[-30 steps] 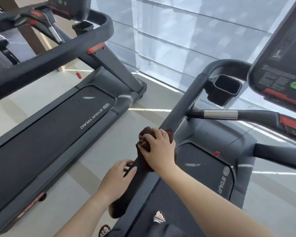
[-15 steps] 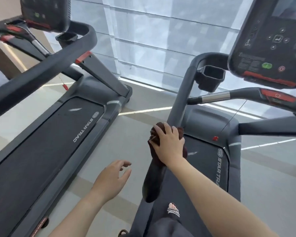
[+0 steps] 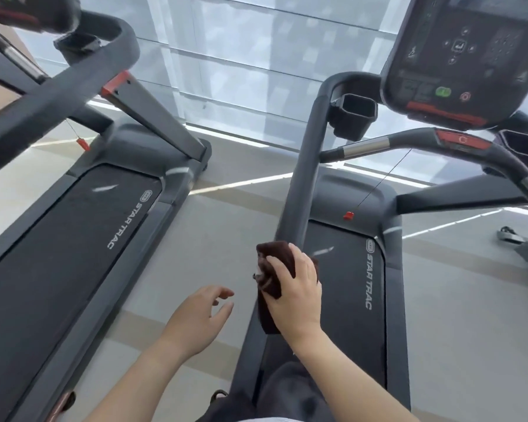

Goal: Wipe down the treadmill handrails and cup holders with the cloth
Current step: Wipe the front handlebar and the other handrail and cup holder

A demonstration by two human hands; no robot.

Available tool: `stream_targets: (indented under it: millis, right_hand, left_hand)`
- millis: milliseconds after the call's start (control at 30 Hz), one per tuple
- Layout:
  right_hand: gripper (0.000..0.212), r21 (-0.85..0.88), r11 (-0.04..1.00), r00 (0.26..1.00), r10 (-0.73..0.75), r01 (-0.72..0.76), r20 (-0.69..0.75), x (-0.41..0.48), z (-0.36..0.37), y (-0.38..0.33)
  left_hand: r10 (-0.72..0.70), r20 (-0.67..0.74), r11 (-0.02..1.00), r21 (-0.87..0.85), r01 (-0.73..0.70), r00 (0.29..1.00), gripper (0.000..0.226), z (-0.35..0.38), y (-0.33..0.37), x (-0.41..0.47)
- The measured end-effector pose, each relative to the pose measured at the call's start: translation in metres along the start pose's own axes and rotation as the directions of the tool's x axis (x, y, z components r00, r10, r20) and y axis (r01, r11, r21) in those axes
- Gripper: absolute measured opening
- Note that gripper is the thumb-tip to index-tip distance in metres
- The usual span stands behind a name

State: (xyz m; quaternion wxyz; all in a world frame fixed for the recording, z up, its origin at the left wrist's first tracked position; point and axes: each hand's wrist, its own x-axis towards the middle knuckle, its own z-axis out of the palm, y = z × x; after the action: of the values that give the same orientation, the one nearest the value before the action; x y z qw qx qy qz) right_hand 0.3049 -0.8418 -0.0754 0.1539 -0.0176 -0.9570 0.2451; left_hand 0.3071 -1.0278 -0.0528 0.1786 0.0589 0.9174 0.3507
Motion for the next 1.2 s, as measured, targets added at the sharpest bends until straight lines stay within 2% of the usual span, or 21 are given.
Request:
stream_targets:
  millis: [133,233,333,533,667,733,833,933,1000,1100,1200]
  right_hand:
    - [0.033,0.114,0.978,0.984,0.178,-0.177,-0.002,0.058,-0.006,0.005]
    - [0.035,0.105,0.986,0.992,0.126,-0.127,0.01,0.059,-0.008,0.007]
    - [0.039,0.135,0.988,0.997,0.078,-0.074,-0.022,0.02,-0.008,0.002]
    - [0.064,0.18,0.983,0.998,0.049,-0.04,-0.045,-0.034,0.008,-0.003]
    - [0.051,0.347,0.924,0.971,0.213,-0.163,-0.11,-0.016,0.007,-0.006]
    - [0.044,0.373,0.902,0.949,0.286,-0.22,-0.131,-0.004,0.004,-0.006]
    - [0.049,0.29,0.939,0.972,0.219,-0.185,-0.09,-0.008,0.002,-0.004]
    - [0.063,0.149,0.988,0.998,0.039,-0.032,-0.047,-0.028,0.007,-0.002]
    - [0.064,0.089,0.996,0.999,-0.028,0.031,-0.043,-0.031,0.008,0.002]
    - [0.056,0.109,0.993,0.998,-0.051,0.054,-0.035,-0.025,0.003,0.005]
    - [0.053,0.173,0.985,1.0,-0.002,0.002,0.0,-0.029,-0.002,0.005]
  left_hand:
    - [-0.005,-0.01,1.0,0.015,0.005,1.0,0.022,-0.008,0.001,0.005]
    - [-0.004,-0.016,1.0,0.028,0.004,1.0,0.023,-0.011,0.001,0.003]
    - [-0.009,0.005,1.0,0.025,0.009,1.0,0.022,-0.011,-0.003,-0.002]
    - [-0.004,0.012,1.0,0.012,0.004,1.0,0.022,-0.013,-0.008,-0.004]
    - [0.027,0.036,1.0,-0.008,-0.027,0.999,0.021,-0.015,-0.01,-0.005]
    - [0.032,0.043,0.999,-0.006,-0.032,0.999,0.021,-0.016,-0.013,-0.006]
    - [0.028,0.038,1.0,-0.006,-0.028,0.999,0.022,-0.018,-0.015,-0.009]
    - [0.027,0.04,1.0,-0.002,-0.027,0.999,0.021,-0.016,-0.015,-0.012]
    - [0.03,0.061,0.999,0.012,-0.031,0.998,0.022,-0.013,-0.013,-0.013]
    - [0.036,0.079,0.999,0.027,-0.039,0.996,0.022,-0.012,-0.008,-0.012]
    - [0.052,0.075,0.998,0.037,-0.055,0.996,0.023,-0.013,0.004,-0.01]
